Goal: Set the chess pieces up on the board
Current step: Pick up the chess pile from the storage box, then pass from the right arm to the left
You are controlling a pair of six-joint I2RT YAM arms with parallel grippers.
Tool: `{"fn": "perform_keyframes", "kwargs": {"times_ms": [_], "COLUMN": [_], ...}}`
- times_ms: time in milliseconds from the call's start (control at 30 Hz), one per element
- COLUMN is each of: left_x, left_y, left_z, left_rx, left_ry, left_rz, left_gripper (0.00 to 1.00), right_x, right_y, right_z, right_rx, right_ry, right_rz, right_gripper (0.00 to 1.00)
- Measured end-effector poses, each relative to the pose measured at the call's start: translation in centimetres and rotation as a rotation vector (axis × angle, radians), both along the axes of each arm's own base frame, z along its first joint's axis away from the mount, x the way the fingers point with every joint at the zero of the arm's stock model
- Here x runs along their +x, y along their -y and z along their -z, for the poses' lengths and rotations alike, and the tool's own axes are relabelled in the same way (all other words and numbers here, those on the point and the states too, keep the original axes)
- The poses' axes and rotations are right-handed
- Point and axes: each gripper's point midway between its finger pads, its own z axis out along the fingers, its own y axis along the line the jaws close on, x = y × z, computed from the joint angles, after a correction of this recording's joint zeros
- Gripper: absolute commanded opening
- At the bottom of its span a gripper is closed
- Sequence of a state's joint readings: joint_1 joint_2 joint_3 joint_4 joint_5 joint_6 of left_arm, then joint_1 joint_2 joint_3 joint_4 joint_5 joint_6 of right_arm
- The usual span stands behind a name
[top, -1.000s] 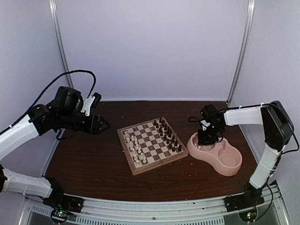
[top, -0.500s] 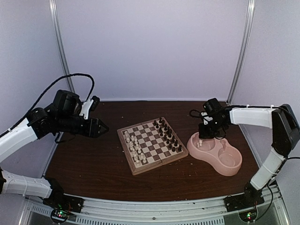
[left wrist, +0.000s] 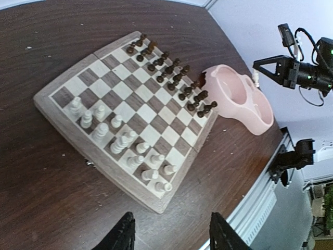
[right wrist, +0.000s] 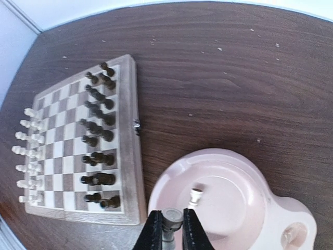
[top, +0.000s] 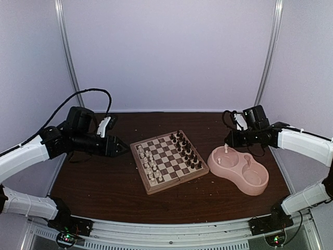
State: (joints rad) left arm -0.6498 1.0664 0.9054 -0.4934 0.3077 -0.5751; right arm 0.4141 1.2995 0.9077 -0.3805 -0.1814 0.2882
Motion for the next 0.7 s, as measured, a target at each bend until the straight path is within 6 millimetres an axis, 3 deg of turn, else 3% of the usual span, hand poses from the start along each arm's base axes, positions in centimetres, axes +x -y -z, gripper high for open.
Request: {"fn": "perform_keyframes", "kwargs": {"times_ms": [167,300,400,533,700], "left_x": [-0.5,-1.4,-2.1,-2.4,-1.5], "left_y": [3.0,6.0,8.1,11.9,15.5], "left_z": [0.6,0.3,0.4,0.4,0.6], "left_rx": [-0.089,-0.132,-0.144,-0.159,-0.171], "left_ry": [-0.035,-0.02,-0.013,0.002,0.009], "left_rz": [0.066,0.131,0.178,0.235,0.266], "left_gripper": [0.5,0.52,0.53,0.52,0.53], "right_x": [-1.3,-3.1,-4.1,-3.9,-2.4], "right_y": [-2.6,-5.7,-6.7,-6.1,-2.8], "right_z": [-2.3,-5.6,-7.5,-8.7,-6.7], "right_rx": [0.159,0.25,0.29,0.29,0.16], "right_ry": [0.078,0.179,0.238,0.285,0.274], "right_rz": [-0.081,-0.178,-0.213,-0.176,0.007], "right_gripper": [0.09,0.09,0.09,0.08,0.09]}}
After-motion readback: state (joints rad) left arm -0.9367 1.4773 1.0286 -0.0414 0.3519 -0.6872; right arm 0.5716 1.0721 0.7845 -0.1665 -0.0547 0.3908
